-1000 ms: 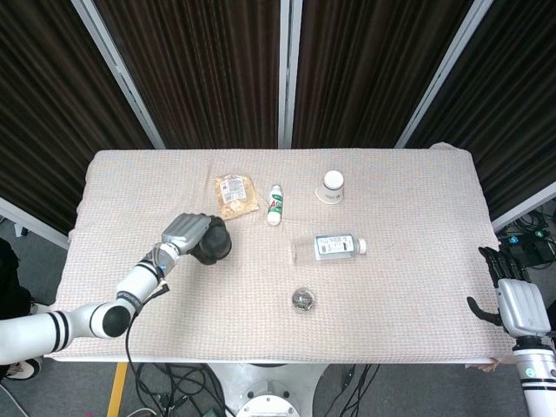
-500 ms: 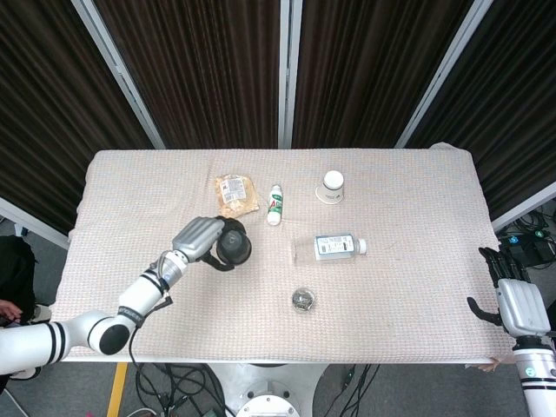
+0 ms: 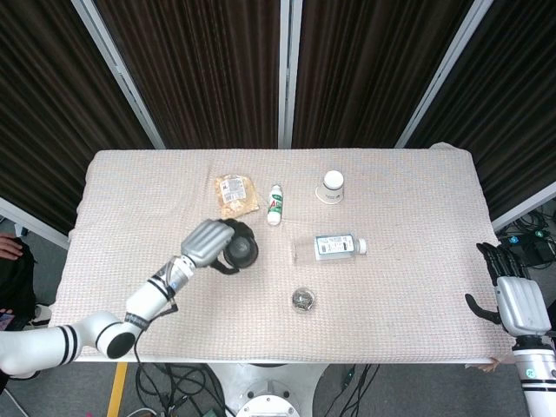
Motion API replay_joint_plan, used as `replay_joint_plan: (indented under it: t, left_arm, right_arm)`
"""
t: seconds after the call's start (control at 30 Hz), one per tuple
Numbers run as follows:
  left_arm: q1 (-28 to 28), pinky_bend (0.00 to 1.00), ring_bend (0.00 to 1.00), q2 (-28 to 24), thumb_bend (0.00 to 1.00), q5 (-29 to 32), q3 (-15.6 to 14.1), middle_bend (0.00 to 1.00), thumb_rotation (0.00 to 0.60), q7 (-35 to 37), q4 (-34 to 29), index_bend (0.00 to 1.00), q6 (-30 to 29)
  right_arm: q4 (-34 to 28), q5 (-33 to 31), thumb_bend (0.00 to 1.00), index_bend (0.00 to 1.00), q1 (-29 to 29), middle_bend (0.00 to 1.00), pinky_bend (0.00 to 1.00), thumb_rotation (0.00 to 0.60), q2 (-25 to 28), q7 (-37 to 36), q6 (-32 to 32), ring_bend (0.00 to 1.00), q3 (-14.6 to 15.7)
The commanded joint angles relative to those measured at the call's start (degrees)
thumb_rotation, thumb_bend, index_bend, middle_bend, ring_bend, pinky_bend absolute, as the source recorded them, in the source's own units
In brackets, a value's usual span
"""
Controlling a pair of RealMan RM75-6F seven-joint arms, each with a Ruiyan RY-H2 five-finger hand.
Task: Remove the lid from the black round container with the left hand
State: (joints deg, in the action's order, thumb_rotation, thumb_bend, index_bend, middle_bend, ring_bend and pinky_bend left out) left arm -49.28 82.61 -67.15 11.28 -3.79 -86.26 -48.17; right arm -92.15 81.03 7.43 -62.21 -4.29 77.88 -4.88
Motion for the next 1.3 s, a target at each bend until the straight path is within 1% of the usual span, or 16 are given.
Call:
replay_joint_plan:
  t: [0.03,0.1,0.17,0.27,0.43,0.5,0.53,0.63,0.73,0.87,0.93,0.97,1.03,1.1,1.2,1.3]
  left_arm:
    - [-1.54,0.38,0.27,3.17,0.24,9.71,4.11,0.41,0.600,-4.27,16.37,0.34,1.46]
    - [-2.12,0.38,0.27,2.39,0.24,12.41,4.79,0.41,0.600,-4.32,18.44,0.34,4.09]
    - [-2.10,0.38,0.27,1.43,0.24,13.57,4.75,0.41,0.600,-3.98,17.26,0.34,5.81]
    - [-1.35,0.38,0.27,0.17,0.24,13.39,4.00,0.41,0.600,-2.51,11.09,0.33,7.20]
    - [-0.72,0.38,0.27,-0.83,0.24,9.65,0.65,0.41,0.600,-0.52,-4.88,0.33,10.79]
    - [-0.93,0.38,0.27,-0.49,0.24,7.16,-0.11,0.41,0.600,0.13,-8.83,0.32,11.55]
    - [-1.00,0.38,0.27,-0.14,0.24,6.52,-0.13,0.41,0.600,0.47,-9.48,0.32,11.44]
    - [-1.08,0.39,0.27,1.38,0.24,5.87,0.34,0.41,0.600,0.16,-6.83,0.32,8.85]
    - [-0.55,0.38,0.27,3.93,0.24,6.05,0.77,0.42,0.600,-3.04,1.61,0.32,2.96]
    - [0.04,0.38,0.28,5.40,0.24,11.29,3.85,0.42,0.600,-0.88,10.97,0.32,1.30]
    - [0.45,0.38,0.27,5.16,0.24,12.80,5.10,0.41,0.600,1.06,12.10,0.32,1.54]
    - [0.69,0.39,0.27,4.63,0.24,12.10,4.92,0.41,0.600,1.51,11.13,0.32,1.59]
    - [1.31,0.38,0.27,3.47,0.24,8.34,3.34,0.41,0.600,1.80,7.16,0.32,1.17]
    - [2.04,0.38,0.27,3.10,0.24,5.15,2.08,0.41,0.600,3.39,1.44,0.32,0.90]
    - [2.41,0.39,0.28,3.74,0.24,0.10,-0.18,0.41,0.600,4.48,-5.97,0.31,0.70]
    - [2.29,0.41,0.28,4.69,0.24,-5.19,-2.32,0.42,0.600,4.06,-11.36,0.31,0.19]
  right_arm:
    - [-0.68,0.25,0.21,0.04,-0.21,0.07,0.01,0.600,0.43,0.16,0.72,0.00,-0.21]
    - [-1.12,0.60,0.21,0.04,-0.36,0.07,0.01,0.600,0.62,0.31,1.19,0.00,-0.15]
    - [-1.39,1.07,0.21,0.05,-0.47,0.07,0.01,0.600,0.67,0.37,1.57,0.00,-0.02]
    - [-1.61,2.03,0.21,0.05,-0.56,0.07,0.01,0.600,0.55,0.41,2.01,0.00,0.31]
    - [-2.28,2.77,0.21,0.05,-0.48,0.07,0.01,0.600,0.80,0.41,1.80,0.00,0.79]
    - [-2.25,2.49,0.21,0.05,-0.46,0.07,0.01,0.600,0.77,0.38,1.68,0.00,0.73]
    - [-2.23,2.35,0.21,0.05,-0.43,0.07,0.01,0.600,0.78,0.39,1.54,0.00,0.73]
    - [-2.07,2.00,0.21,0.05,-0.39,0.07,0.01,0.600,0.82,0.32,1.18,0.00,0.78]
    - [-1.62,1.39,0.21,0.05,-0.37,0.07,0.01,0.600,0.81,-0.15,0.89,0.00,0.62]
    - [-0.98,0.73,0.21,0.05,-0.33,0.07,0.01,0.600,0.65,-0.75,0.61,0.00,0.39]
    - [-0.70,0.53,0.21,0.05,-0.29,0.07,0.01,0.600,0.49,-0.87,0.44,0.00,0.36]
    - [-0.56,0.44,0.21,0.05,-0.25,0.07,0.01,0.600,0.41,-0.88,0.32,0.00,0.36]
    - [-0.32,0.13,0.21,0.05,-0.11,0.07,0.01,0.600,0.18,-0.86,-0.10,0.00,0.35]
    - [-0.22,0.05,0.21,0.05,0.12,0.07,0.01,0.600,-0.06,-0.67,-0.60,0.00,0.42]
    - [-0.49,0.51,0.21,0.05,0.27,0.07,0.01,0.600,-0.18,-0.05,-0.86,0.00,0.74]
    - [-0.82,0.38,0.21,0.05,0.22,0.07,0.01,0.600,-0.04,0.33,-0.62,0.00,0.64]
